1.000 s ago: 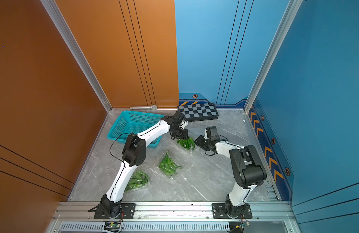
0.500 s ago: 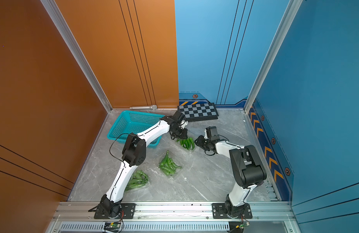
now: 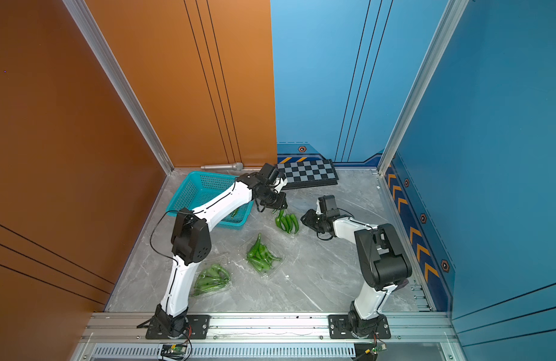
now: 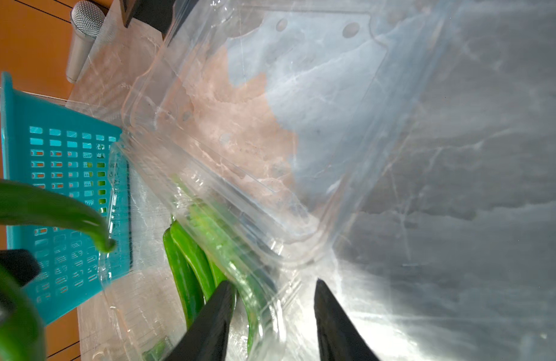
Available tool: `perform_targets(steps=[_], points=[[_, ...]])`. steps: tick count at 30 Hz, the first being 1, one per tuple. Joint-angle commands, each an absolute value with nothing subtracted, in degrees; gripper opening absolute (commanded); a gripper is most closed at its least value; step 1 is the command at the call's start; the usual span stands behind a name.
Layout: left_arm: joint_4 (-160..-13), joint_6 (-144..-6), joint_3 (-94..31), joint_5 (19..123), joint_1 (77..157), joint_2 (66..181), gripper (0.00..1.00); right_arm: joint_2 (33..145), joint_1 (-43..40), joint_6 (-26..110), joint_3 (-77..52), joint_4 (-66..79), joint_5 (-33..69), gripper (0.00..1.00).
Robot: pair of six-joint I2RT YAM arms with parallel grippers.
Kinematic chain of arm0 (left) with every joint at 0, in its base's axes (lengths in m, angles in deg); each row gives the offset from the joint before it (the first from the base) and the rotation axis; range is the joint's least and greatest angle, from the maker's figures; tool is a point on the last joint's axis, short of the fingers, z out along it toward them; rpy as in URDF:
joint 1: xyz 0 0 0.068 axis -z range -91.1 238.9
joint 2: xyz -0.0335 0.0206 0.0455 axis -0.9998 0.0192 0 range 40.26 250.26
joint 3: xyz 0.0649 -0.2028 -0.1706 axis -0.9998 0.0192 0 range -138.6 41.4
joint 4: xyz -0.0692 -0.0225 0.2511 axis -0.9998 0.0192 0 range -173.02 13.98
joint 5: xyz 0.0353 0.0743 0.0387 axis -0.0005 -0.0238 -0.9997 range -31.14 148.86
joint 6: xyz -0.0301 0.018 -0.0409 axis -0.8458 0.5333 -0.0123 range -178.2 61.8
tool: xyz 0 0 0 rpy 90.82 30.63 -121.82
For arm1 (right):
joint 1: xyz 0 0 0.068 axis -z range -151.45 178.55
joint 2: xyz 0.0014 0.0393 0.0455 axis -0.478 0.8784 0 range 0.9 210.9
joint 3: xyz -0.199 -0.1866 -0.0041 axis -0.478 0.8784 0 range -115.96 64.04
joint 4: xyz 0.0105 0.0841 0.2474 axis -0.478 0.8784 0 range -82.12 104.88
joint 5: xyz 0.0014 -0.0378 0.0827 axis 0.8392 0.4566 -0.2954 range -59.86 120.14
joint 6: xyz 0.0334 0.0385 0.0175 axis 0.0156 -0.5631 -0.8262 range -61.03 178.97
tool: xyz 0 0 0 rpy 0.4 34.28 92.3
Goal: Take small green peppers out of containers
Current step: Pick up the green pepper from the packing box, then place the green pepper in the basket.
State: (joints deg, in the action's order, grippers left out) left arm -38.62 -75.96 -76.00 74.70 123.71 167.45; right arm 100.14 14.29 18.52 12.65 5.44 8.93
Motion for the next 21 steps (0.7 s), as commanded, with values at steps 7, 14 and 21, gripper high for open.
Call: perform_targets(steps=[7, 14, 21], points=[[-37.8, -74.0, -71.9, 74.1, 119.8, 157.8, 0.07, 100.4, 14.3, 20.8, 10.2, 9.0, 8.9, 0.51], [-37.8, -72.5, -64.6, 71.1, 113.3, 147.5, 0.1, 100.8, 14.4, 20.7, 10.0, 8.7, 9.0, 0.51], [-37.7, -72.5, -57.8, 70.2, 102.4, 146.6, 0.11, 102.0, 13.9, 20.5, 8.8, 8.8, 8.8, 0.51]])
